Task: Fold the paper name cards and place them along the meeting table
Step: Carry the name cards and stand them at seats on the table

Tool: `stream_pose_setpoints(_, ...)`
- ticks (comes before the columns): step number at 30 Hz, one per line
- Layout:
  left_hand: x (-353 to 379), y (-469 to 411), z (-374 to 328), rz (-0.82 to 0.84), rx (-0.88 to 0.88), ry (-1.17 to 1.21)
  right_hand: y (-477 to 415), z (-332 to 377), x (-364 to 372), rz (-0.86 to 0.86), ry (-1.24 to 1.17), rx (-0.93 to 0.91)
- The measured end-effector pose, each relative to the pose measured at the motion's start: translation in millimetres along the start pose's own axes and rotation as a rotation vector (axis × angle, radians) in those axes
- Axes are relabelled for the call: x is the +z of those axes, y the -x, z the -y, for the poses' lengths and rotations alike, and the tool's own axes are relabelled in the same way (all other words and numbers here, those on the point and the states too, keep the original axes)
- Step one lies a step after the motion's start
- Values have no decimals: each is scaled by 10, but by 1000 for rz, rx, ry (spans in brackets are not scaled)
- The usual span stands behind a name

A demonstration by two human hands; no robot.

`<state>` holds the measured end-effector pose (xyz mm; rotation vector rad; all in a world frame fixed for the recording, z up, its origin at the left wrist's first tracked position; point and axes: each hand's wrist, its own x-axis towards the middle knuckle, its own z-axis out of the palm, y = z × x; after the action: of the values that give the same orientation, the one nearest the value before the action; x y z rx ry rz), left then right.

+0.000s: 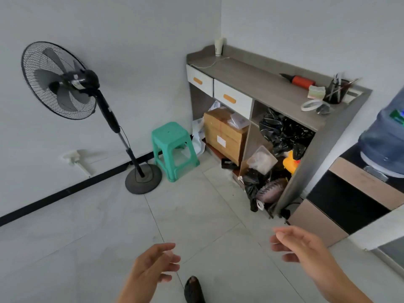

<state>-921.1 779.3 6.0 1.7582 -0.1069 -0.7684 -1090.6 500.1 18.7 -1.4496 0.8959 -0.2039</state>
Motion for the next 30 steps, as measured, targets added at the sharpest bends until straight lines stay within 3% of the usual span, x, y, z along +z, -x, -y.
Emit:
stream_pose_setpoints(8,-287,-1691,-774,-1,-17,9,-1563,447,474,-68,-35,105)
stream_pose_setpoints(16,-744,-2926,-1586,-40,19,26,-2880,1299,1045,-11,-25,124)
stream_pose_setpoints(24,-1161,-3507,-1660,-314,-86,135,-4294,1866,1784,228,119,154)
stream_pose_setpoints(30,-1540,-3509,-1653,-564,-135,277,-5090,2389,2763,516,278,9)
